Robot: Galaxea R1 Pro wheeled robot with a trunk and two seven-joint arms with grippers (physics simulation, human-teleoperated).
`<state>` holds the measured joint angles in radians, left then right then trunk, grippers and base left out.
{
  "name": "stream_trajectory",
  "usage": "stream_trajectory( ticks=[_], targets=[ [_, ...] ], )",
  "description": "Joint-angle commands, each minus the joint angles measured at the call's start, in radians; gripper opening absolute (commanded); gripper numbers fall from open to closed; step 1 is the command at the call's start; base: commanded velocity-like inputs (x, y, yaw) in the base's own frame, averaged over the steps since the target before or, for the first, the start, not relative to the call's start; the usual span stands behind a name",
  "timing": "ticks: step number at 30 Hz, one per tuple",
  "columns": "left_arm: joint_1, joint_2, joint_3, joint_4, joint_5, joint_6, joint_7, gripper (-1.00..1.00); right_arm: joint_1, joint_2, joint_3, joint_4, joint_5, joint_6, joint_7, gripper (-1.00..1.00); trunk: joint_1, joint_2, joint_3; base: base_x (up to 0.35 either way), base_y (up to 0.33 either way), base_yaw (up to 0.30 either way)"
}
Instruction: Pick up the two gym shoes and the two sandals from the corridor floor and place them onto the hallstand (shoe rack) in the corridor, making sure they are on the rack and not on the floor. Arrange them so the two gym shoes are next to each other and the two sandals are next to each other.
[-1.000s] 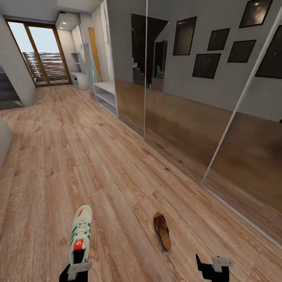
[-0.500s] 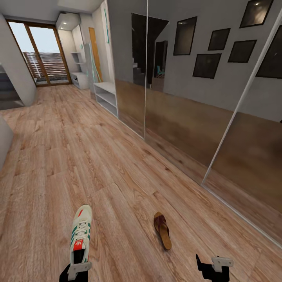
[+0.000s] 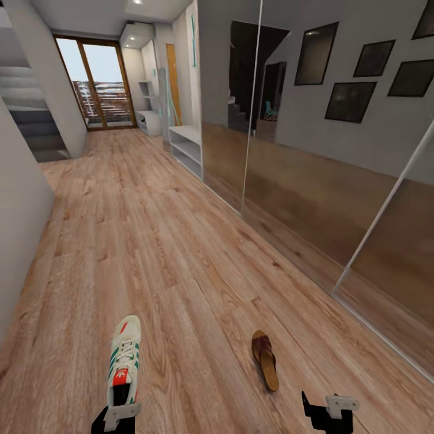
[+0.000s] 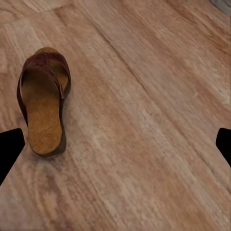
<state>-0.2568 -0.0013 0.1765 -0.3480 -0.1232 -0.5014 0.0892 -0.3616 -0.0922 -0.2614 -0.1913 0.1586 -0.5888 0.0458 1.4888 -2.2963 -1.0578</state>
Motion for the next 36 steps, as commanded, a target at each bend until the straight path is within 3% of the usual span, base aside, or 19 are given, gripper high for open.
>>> stream_trajectory(
  ticks=[1,11,23,36],
  targets=[
    [-0.001,0.0,0.001,0.001,-0.011,-0.003,0.007,-1.0,0.0,0.0,-0.009,0.0,0.007,-0.003,0.005,1.0,0.0,0.0,-0.001,0.0,0.0,0.277],
    [-0.001,0.0,0.001,0.001,-0.01,-0.003,0.007,-1.0,0.0,0.0,-0.009,0.001,0.007,-0.003,0.005,1.0,0.0,0.0,-0.001,0.04,-0.003,0.278],
    [-0.001,0.0,0.001,0.001,-0.01,-0.003,0.007,-1.0,0.0,0.0,-0.009,0.0,0.007,-0.003,0.005,1.0,0.0,0.0,-0.001,0.204,-0.126,0.264],
    [-0.018,-0.001,0.002,-0.01,-0.008,0.009,0.008,-1.0,0.0,-0.001,-0.007,-0.008,0.008,0.001,0.005,1.0,0.0,0.0,-0.001,0.048,-0.027,0.024]
  ],
)
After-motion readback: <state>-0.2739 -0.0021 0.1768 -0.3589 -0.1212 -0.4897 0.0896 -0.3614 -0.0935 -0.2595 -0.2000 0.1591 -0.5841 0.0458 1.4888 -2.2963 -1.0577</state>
